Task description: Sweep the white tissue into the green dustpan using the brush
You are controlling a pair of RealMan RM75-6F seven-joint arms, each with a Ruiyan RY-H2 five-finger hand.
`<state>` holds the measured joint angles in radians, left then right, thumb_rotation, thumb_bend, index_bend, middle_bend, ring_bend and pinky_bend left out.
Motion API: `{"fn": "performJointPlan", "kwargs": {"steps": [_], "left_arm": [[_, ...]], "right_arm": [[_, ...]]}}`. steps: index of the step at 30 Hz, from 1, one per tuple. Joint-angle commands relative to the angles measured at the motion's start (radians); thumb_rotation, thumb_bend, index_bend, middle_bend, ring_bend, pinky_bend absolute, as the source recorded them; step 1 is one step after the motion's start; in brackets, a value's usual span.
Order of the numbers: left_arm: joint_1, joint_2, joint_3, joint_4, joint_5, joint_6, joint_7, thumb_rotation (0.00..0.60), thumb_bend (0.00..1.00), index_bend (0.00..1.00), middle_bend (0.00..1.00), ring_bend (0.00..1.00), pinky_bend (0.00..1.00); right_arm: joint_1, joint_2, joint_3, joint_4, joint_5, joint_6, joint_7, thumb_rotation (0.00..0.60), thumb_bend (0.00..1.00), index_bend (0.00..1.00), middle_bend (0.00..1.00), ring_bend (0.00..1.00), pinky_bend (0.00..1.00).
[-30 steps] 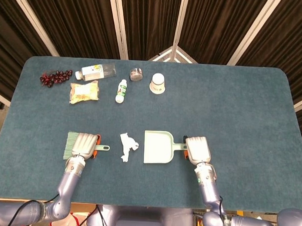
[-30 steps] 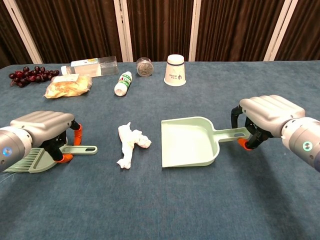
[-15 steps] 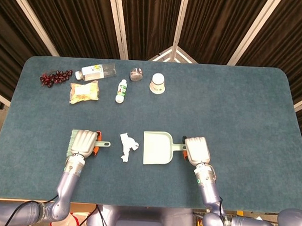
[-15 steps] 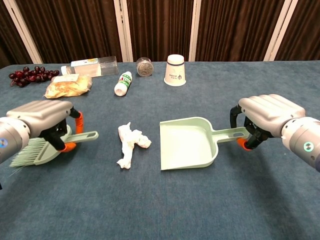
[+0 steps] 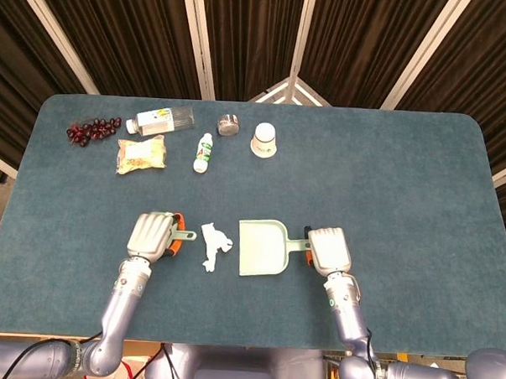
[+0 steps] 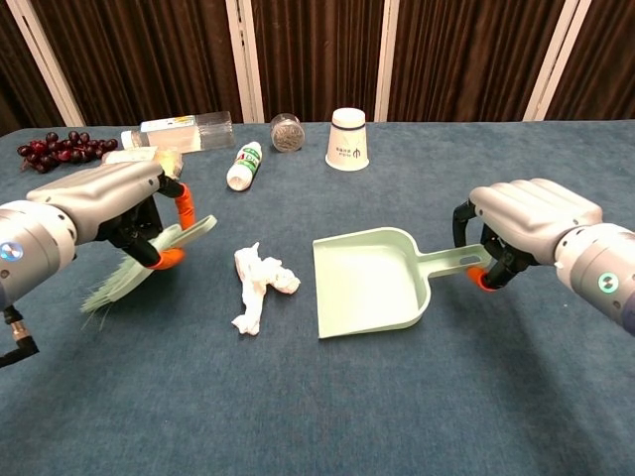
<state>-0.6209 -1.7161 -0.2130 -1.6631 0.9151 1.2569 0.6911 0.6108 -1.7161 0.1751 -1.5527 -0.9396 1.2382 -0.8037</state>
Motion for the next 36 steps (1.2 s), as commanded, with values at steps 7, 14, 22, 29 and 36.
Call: {"fn": "performJointPlan", "kwargs": {"steps": [7, 14, 22, 29, 36], "left_arm": [[-0.005, -0.042, -0.019, -0.029, -0.002, 0.022, -0.029, 0.600, 0.62, 0.74, 1.00, 0.98, 0.97], [-0.011, -0.057, -0.023, -0.038, 0.013, 0.043, -0.024, 0.600, 0.62, 0.75, 1.00, 0.98, 0.97], [-0.010, -0.047, -0.020, -0.051, 0.020, 0.055, -0.018, 0.600, 0.65, 0.76, 1.00, 0.98, 0.98], [-0.011, -0.042, -0.022, -0.061, 0.017, 0.063, -0.007, 0.600, 0.77, 0.77, 1.00, 0.99, 0.98], [-0.020, -0.026, -0.015, -0.067, 0.008, 0.065, 0.040, 0.600, 0.94, 0.76, 1.00, 0.97, 0.98]], "right_arm": [[0.007, 0.012, 0.001, -0.020, 0.001, 0.004, -0.021, 0.600, 0.39, 0.52, 0.88, 0.87, 0.91], [0.009, 0.015, 0.000, -0.032, 0.006, 0.006, -0.026, 0.600, 0.39, 0.52, 0.88, 0.87, 0.91], [0.010, 0.018, 0.000, -0.042, 0.003, 0.015, -0.028, 0.600, 0.39, 0.52, 0.88, 0.87, 0.91], [0.011, 0.021, 0.001, -0.052, 0.001, 0.020, -0.028, 0.600, 0.39, 0.52, 0.88, 0.87, 0.91], [0.010, 0.029, 0.002, -0.062, 0.001, 0.023, -0.024, 0.600, 0.39, 0.52, 0.88, 0.87, 0.91]]}}
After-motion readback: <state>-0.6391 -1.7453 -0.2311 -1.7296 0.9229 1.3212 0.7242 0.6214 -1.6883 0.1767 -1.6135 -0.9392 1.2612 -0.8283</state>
